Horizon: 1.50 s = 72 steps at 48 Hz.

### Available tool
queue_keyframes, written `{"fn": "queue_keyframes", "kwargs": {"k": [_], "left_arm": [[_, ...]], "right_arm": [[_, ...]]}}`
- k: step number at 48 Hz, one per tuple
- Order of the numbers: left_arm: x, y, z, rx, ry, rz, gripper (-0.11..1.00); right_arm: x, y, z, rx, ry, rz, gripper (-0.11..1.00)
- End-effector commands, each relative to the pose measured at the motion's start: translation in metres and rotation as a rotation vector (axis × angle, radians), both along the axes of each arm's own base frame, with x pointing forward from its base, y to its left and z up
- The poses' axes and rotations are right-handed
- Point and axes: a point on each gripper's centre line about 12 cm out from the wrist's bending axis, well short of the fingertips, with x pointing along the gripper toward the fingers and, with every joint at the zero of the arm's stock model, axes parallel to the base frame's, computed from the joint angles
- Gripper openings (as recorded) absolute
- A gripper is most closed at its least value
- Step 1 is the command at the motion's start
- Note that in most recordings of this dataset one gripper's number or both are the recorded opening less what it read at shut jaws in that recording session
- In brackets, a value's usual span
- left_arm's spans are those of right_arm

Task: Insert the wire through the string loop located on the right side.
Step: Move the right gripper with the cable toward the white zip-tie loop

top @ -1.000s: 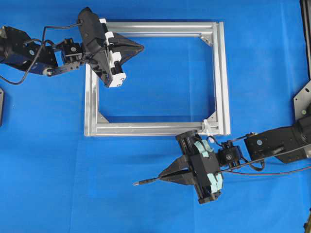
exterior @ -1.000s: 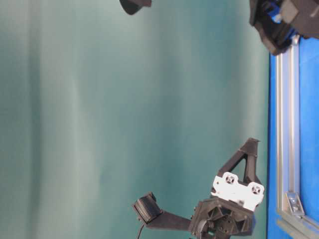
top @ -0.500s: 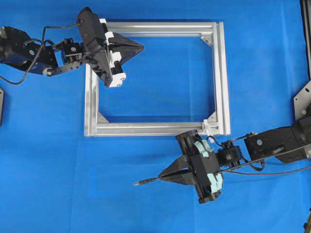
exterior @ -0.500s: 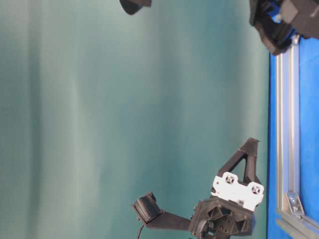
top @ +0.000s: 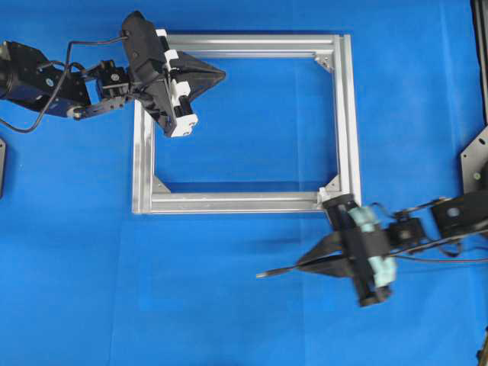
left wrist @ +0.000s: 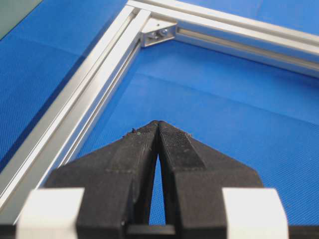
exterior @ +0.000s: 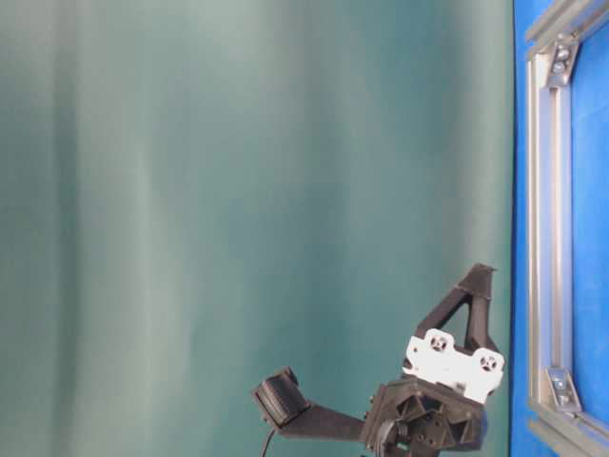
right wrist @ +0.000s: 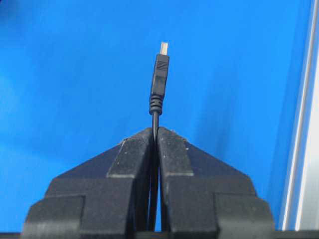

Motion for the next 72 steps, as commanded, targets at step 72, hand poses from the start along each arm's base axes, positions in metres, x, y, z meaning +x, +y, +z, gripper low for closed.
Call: {"fn": "queue_keyframes", "kwargs": {"k": [72], "left_arm": [[0.002, 0.000, 0.017, 0.020, -0.047, -0.005, 0.00]], "right_arm": [[-0.115, -0.078, 0.009, 0.053, -0.006, -0.178, -0.04]]}}
